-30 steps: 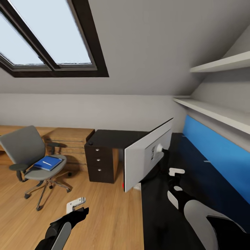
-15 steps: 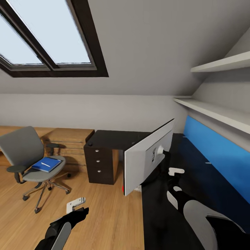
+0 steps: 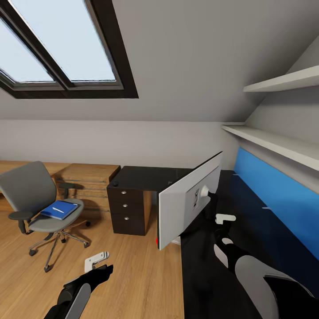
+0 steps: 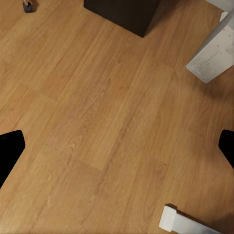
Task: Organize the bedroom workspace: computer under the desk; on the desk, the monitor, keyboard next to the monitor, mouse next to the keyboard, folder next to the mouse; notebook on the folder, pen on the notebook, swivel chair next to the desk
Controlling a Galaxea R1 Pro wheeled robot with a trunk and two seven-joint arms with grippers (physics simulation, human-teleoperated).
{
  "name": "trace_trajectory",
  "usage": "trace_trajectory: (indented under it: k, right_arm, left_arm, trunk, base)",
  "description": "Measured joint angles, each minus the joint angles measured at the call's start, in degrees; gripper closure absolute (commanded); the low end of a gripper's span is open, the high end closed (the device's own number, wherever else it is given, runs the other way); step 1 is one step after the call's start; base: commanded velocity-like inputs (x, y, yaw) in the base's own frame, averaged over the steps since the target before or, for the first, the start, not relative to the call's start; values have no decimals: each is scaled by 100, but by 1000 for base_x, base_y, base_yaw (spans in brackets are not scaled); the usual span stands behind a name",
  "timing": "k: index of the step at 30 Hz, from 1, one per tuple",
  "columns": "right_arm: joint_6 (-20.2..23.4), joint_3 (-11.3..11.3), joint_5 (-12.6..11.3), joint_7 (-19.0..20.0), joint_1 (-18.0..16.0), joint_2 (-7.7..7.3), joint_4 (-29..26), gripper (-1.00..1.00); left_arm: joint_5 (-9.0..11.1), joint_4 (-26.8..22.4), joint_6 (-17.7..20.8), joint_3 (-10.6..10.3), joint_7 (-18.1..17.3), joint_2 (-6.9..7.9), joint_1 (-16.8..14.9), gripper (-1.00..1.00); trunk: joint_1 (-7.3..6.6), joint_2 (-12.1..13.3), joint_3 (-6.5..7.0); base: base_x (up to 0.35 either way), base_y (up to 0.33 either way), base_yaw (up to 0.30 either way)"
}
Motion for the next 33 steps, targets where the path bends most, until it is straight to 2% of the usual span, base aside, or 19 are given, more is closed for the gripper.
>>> trace_trajectory:
  k: [1, 2, 4, 7, 9, 17, 20, 25, 33]
  right_arm:
    - [53, 0, 20, -12, 0, 2, 1, -100]
    - [427, -6, 33, -33, 1, 0, -8, -100]
    - [727, -9, 33, -38, 1, -6, -28, -100]
    - [1676, -33, 22, -48, -5, 0, -96, -100]
    - [1879, -36, 20, -58, -7, 10, -193, -100]
    - [2252, -49, -4, -240, -9, -2, -553, -100]
    - [2228, -49, -25, -235, -9, 32, -796, -100]
    - [2219, -56, -26, -236, -8, 38, -846, -100]
    - [2223, -45, -34, -222, -8, 69, -833, -100]
  left_arm:
    - [0, 0, 0, 0, 0, 1, 0, -100]
    - [2, 0, 0, 0, 0, -1, -1, -100]
    - [2, -2, 0, 0, 0, -1, -2, -100]
    - [6, -21, 0, 0, 0, 3, 0, -100]
    - [8, -24, 0, 0, 0, 3, 0, -100]
    - [8, -26, -5, 6, -1, 3, 0, -100]
    - [13, -89, -4, 111, 0, 4, 0, -100]
    - [15, -183, 5, 209, 0, 4, 0, -100]
    - [15, -225, 9, 308, 0, 7, 0, -100]
  trunk:
    - [0, 0, 0]
    - [0, 0, 0]
    - [0, 0, 0]
    - [0, 0, 0]
    - [0, 0, 0]
    - [0, 0, 0]
    - [0, 0, 0]
    - [0, 0, 0]
    - [0, 0, 0]
  base:
    - [0, 0, 0]
    - [0, 0, 0]
    - [0, 0, 0]
    - [0, 0, 0]
    - [0, 0, 0]
    - [0, 0, 0]
    - [0, 0, 0]
    - [0, 0, -56]
    - [0, 0, -201]
